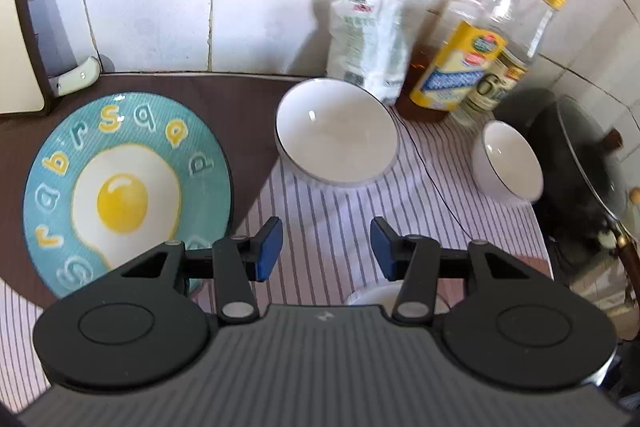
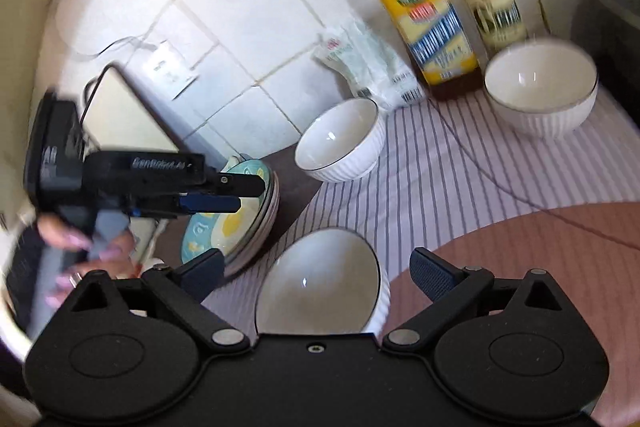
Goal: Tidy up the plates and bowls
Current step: 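Move the left gripper to the second white bowl by the bottles and grasp its rim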
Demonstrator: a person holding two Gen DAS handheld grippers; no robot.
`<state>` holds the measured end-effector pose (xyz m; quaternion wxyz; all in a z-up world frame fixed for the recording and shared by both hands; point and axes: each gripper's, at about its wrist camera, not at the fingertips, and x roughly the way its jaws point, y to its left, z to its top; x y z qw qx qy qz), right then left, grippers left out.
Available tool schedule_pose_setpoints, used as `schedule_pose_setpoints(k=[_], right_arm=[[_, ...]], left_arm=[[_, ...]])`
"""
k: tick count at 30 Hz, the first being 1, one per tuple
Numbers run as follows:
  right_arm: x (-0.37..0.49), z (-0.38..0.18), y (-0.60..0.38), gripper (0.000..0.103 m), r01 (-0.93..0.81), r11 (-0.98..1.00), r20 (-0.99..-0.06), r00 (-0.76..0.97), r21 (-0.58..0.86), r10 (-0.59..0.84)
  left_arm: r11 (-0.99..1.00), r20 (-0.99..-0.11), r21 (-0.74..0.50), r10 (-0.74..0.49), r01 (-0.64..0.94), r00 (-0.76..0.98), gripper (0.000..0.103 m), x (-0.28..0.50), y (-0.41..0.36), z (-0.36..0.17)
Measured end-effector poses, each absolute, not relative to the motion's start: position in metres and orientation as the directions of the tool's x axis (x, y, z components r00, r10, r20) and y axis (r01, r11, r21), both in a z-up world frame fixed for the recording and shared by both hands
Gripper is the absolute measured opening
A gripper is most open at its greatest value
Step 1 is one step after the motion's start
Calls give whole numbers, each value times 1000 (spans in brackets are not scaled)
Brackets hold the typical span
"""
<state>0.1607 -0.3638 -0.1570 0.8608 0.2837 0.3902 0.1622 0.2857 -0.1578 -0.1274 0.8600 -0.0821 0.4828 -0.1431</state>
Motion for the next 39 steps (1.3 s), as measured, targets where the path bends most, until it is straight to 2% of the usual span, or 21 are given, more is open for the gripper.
schedule_pose_setpoints(k=[3, 8, 15, 17, 19, 22, 24, 26, 28, 29, 30, 35, 39], right_arm=[[191, -168, -378, 95, 18, 682, -547, 612, 731, 571], [232, -176, -375, 88, 98, 648, -565, 598, 756, 569], [291, -184, -353, 83, 202, 737, -694, 559, 645, 454], [307, -190, -351, 75, 242, 748, -727, 537, 619, 428], [321, -195, -350, 72, 267, 747, -744, 520, 608, 420], [334, -202, -350, 62, 304, 753, -769, 505, 584, 392], [340, -205, -347, 53, 315, 775, -790, 498, 548, 357], [344, -210, -347, 35, 325, 766, -791, 492, 554, 363], [347, -217, -347, 21, 350, 749, -795, 478, 563, 374], [347, -219, -348, 19, 355, 744, -793, 479, 566, 376], [346, -220, -349, 19, 356, 741, -790, 486, 570, 374], [341, -222, -350, 15, 338, 762, -779, 535, 552, 327], [340, -231, -349, 14, 333, 760, -779, 526, 558, 342]], left_arm=[[951, -804, -266, -308, 155, 510, 47, 305, -160, -135], [965, -820, -217, -261, 145, 509, 48, 337, -162, -154], [975, -845, -154, -214, 161, 490, 50, 373, -171, -181], [976, -851, -130, -201, 175, 485, 50, 380, -175, -187], [978, -855, -100, -179, 183, 487, 50, 385, -177, -190], [971, -852, -126, -211, 203, 480, 47, 391, -177, -190], [972, -851, -134, -212, 190, 481, 43, 394, -176, -192], [970, -851, -169, -233, 173, 470, 43, 398, -174, -194], [969, -855, -181, -240, 169, 459, 33, 401, -175, -196], [969, -857, -175, -238, 177, 458, 24, 402, -177, -197], [968, -857, -167, -236, 185, 458, 13, 401, -179, -197], [960, -824, -183, -266, 211, 500, 11, 388, -182, -192], [962, -817, -166, -258, 219, 515, 11, 378, -187, -187]])
